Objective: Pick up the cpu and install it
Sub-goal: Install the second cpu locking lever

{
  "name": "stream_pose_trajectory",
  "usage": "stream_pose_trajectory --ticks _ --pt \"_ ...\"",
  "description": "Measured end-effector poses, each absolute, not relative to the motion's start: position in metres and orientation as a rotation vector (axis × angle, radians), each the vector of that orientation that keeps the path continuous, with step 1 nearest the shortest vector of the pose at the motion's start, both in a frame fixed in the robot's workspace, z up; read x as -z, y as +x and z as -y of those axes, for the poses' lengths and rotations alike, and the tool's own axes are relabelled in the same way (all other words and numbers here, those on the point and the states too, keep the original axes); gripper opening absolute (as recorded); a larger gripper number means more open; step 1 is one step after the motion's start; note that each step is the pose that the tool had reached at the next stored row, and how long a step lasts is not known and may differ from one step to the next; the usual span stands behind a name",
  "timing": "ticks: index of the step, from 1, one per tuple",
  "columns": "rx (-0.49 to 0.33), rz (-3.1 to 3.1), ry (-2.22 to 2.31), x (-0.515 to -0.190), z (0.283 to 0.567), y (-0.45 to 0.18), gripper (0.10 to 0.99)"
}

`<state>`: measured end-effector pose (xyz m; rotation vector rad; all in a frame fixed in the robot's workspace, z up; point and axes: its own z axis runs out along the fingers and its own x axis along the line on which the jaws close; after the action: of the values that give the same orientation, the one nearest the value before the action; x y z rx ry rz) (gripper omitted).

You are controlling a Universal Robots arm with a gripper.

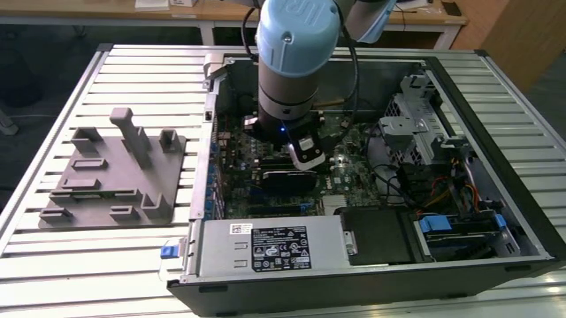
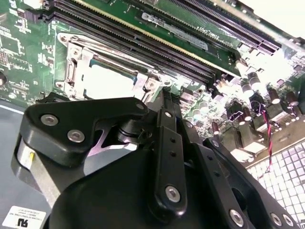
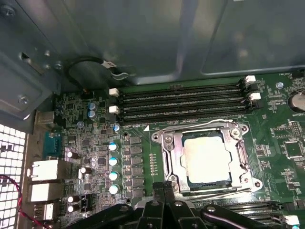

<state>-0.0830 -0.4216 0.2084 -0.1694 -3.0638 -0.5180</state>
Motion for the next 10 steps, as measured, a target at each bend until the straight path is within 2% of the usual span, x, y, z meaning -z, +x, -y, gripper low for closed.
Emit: stream_pose_trajectory --ticks 4,10 --pt "0.513 3.065 -0.170 -0.2085 0.4216 -0.0830 0.106" --pt "0.454 3.077 -0.181 -0.2085 0.4208 -0.0799 0.106"
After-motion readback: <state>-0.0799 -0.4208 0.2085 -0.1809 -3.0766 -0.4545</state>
